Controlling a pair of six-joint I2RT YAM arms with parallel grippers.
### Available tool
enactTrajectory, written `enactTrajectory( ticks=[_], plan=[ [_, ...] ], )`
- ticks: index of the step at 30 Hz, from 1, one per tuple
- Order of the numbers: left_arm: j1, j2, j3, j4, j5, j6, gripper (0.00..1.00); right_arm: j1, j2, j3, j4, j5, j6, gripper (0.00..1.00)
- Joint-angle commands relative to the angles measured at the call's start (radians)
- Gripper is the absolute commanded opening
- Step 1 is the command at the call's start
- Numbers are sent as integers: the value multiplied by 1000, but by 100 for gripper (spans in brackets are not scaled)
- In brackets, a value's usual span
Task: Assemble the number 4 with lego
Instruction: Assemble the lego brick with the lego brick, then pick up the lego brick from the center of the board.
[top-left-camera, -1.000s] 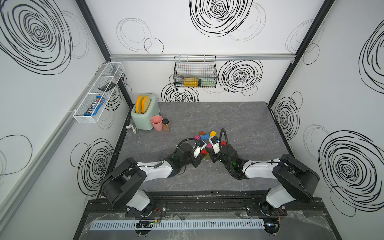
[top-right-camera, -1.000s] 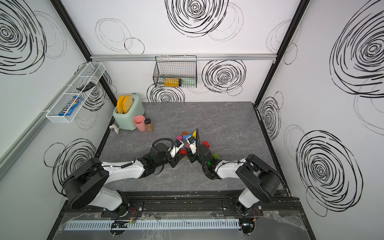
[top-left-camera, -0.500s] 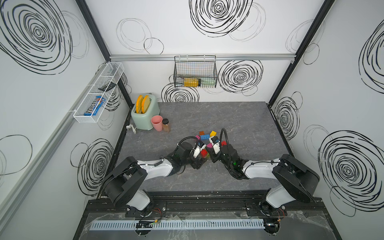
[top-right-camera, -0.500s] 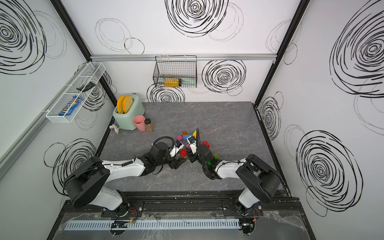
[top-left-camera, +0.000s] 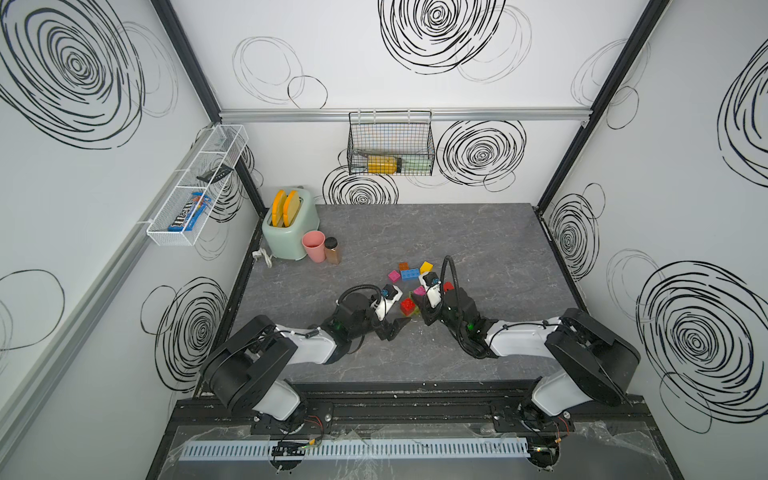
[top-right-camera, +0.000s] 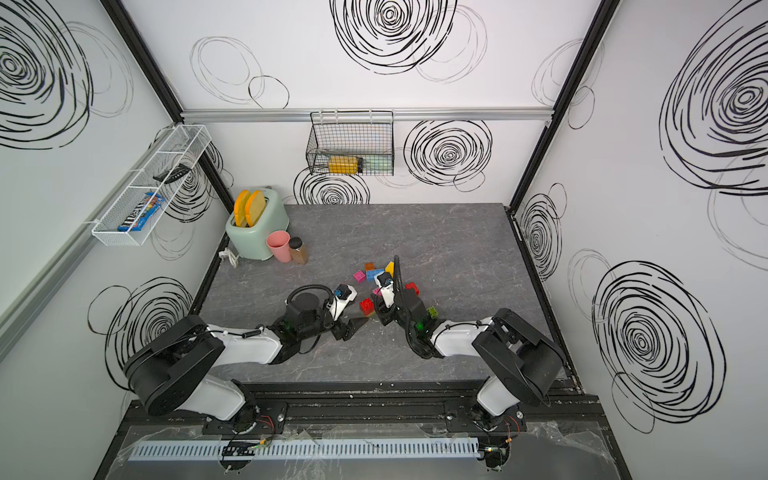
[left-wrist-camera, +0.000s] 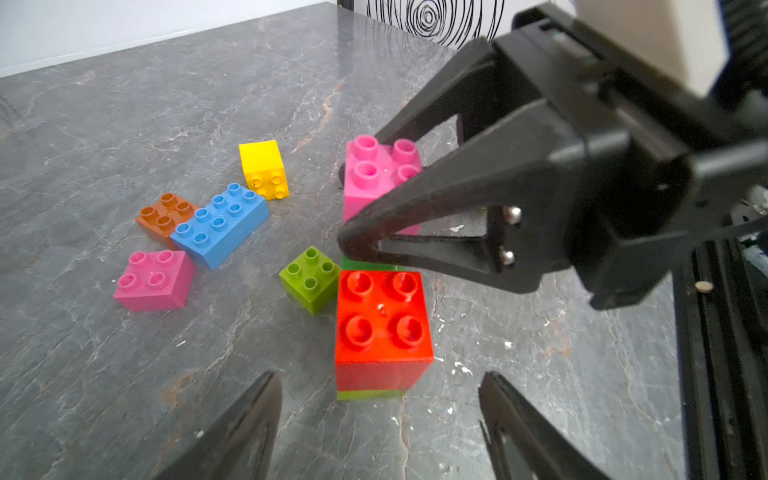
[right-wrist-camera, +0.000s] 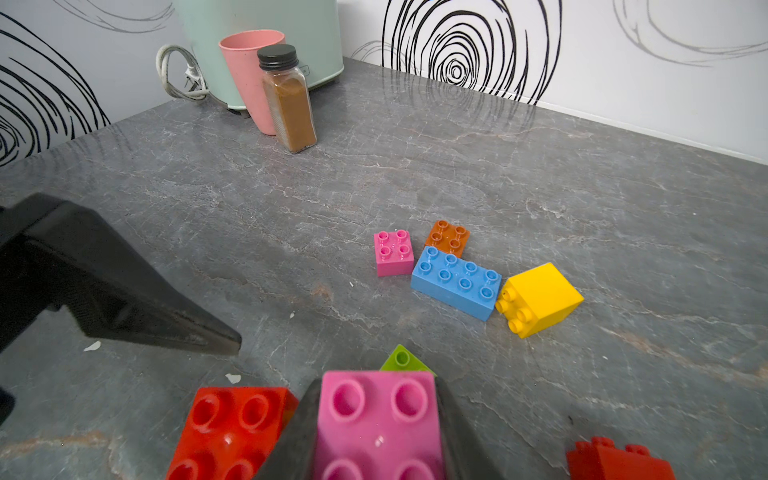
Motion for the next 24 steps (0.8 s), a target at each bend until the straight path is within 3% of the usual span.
enactTrajectory(
  ticks=[1,24],
  plan=[
    [3,42,-13,223,23,4,77,6,56,-64,-245,-33,2,0],
    [-20,241,-11,417,21,1,64,9,56,-62,-248,-22,-4,0]
  ],
)
